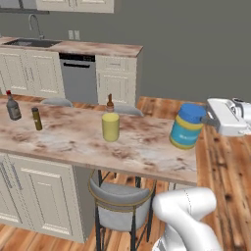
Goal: Move the mayonnaise and oil and vinegar bottle from the cabinet to the dining counter.
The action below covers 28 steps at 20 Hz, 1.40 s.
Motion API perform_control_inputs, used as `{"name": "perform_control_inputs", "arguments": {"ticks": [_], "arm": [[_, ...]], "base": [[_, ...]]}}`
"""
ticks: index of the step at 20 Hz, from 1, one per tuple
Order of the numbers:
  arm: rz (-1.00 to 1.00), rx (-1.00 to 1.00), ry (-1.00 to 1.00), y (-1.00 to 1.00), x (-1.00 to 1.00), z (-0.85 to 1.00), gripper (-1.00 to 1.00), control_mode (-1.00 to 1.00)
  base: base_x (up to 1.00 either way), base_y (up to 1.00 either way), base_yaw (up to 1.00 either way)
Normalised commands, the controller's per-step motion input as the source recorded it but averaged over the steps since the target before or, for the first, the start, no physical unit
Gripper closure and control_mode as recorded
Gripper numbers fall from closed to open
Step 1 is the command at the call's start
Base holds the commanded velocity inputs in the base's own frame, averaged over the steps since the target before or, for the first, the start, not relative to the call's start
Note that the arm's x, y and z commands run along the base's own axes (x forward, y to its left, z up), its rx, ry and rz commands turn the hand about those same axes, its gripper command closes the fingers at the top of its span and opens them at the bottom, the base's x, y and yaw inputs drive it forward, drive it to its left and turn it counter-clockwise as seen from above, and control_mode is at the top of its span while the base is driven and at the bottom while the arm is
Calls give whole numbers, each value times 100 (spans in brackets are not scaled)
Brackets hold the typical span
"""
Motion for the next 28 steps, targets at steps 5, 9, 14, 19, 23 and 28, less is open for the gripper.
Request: {"name": "perform_control_inputs", "arguments": {"ticks": [5,9,14,19,23,28], "arm": [[0,0,0,-23,28,-12,100,-100],[0,0,0,-19,25,-25,100,-100],[0,0,1,-27,28,-43,100,-100],[0,-3,5,-23,32,-54,100,-100],[0,-2,10,-4,62,-32,100,-100],[-2,0,11,0,81,-29,100,-100]], "base": [[0,0,0],[0,0,0],[0,0,0],[0,0,0],[0,0,0],[0,0,0]]}}
